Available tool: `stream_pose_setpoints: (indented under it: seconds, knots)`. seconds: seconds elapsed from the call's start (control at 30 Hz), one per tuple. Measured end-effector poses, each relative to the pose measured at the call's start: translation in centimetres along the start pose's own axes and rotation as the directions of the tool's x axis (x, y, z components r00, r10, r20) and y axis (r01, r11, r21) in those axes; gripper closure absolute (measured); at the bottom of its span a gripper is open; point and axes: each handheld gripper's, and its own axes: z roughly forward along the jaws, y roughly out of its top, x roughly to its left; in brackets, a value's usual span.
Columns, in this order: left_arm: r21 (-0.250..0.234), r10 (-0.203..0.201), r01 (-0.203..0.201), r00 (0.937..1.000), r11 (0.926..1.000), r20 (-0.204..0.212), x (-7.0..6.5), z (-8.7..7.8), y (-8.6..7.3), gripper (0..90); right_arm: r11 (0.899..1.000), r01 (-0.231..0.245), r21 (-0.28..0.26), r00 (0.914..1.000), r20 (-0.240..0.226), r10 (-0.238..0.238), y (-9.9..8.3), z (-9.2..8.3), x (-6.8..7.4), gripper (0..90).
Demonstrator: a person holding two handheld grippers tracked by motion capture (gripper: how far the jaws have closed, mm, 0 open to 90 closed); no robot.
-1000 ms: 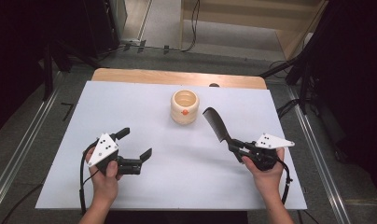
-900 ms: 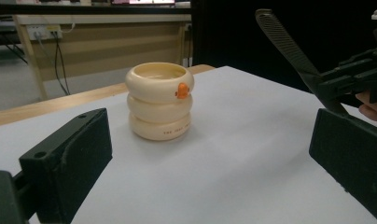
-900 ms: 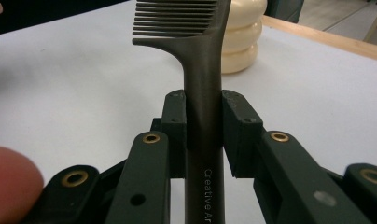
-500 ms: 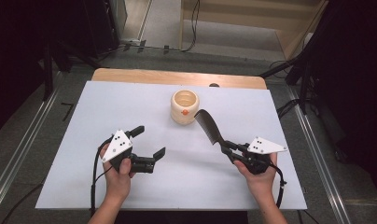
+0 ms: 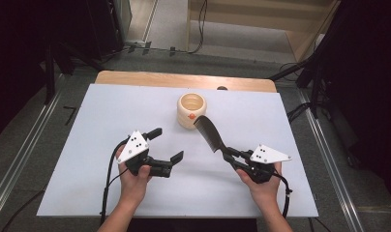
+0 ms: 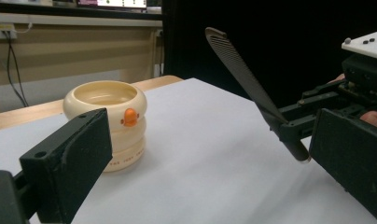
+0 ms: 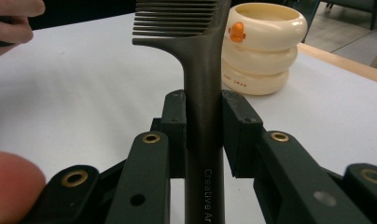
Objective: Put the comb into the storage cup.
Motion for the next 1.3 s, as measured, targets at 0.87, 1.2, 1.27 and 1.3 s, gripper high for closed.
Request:
stream_pose_setpoints:
  seconds: [0.87,1.2,1.27,1.3]
  knots:
    - [0.034,-0.092,0.092,0.9957,0.9952,-0.004,-2.9,3.2,0.8,33.5,0.998,0.057,-0.013,0.9972,-0.048,-0.057,0.5,1.6,3.0,70.3]
    - [0.046,-0.172,0.175,0.9838,0.9835,-0.048,-2.9,4.0,0.6,51.2,0.997,0.075,-0.020,0.9958,-0.051,-0.076,0.6,2.3,4.0,70.3]
    - [0.048,-0.184,0.186,0.9816,0.9813,-0.052,-2.9,4.1,0.6,57.3,0.997,0.078,-0.019,0.9958,-0.047,-0.078,0.5,2.4,4.3,70.3]
    - [0.046,-0.190,0.193,0.9802,0.9802,-0.055,-2.9,4.1,0.6,57.3,0.997,0.078,-0.019,0.9958,-0.047,-0.078,0.5,2.4,4.3,70.3]
